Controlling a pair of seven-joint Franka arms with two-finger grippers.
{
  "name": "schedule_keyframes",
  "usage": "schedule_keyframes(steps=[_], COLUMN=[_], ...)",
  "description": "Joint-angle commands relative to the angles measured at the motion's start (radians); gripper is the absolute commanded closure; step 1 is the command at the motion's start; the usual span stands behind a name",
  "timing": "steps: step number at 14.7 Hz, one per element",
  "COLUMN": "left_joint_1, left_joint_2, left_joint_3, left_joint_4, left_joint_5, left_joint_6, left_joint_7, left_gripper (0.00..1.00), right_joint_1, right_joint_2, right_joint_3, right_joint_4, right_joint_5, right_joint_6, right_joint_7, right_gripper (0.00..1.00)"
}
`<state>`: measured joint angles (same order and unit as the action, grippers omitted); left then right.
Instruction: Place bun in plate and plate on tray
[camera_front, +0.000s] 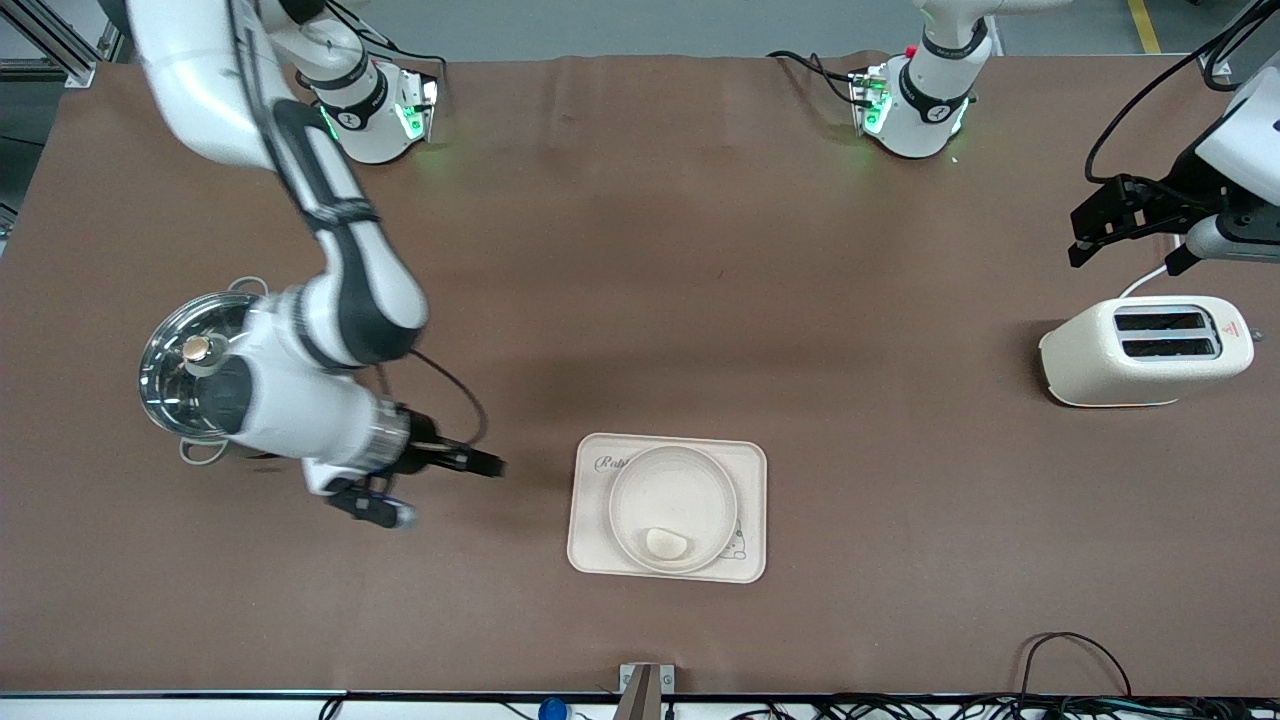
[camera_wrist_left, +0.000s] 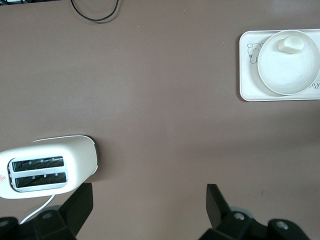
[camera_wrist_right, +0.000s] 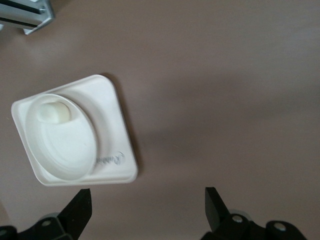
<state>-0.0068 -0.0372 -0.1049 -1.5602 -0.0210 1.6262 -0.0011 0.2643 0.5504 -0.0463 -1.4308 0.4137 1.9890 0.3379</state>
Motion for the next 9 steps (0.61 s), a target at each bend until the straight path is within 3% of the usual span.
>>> schedule_keyframes(steps=[1,3,5,9], left_joint_1=[-0.004,0.001,0.002,0.001], left_joint_2=[0.010,0.010,0.010,0.010], left_joint_3=[0.001,0.002,0.005,0.005], left_joint_4=[0.022,0.023,0.022,0.022], left_joint_5=[0.021,0.029,0.029,0.027], left_joint_6=[0.007,0.012,0.011,0.011], left_joint_7=[-0.008,-0.007,0.001,-0.005], left_gripper=[0.00,0.00,0.00,0.00], right_joint_1=[-0.052,-0.100,-0.122,-0.151], right_joint_2=[-0.215,-0.323,-0.410,-0.518], right_joint_3=[-0.017,-0.020,-0.018,-0.020], right_joint_4=[-0.183,-0.230,-0.258,-0.260], right_joint_5=[-0.143,-0.174,-0.283,-0.377], right_joint_6=[-0.103,-0.217,-0.292,-0.406], right_joint_7=[-0.061,-0.098,-0.102,-0.105], right_gripper=[0.00,0.00,0.00,0.00])
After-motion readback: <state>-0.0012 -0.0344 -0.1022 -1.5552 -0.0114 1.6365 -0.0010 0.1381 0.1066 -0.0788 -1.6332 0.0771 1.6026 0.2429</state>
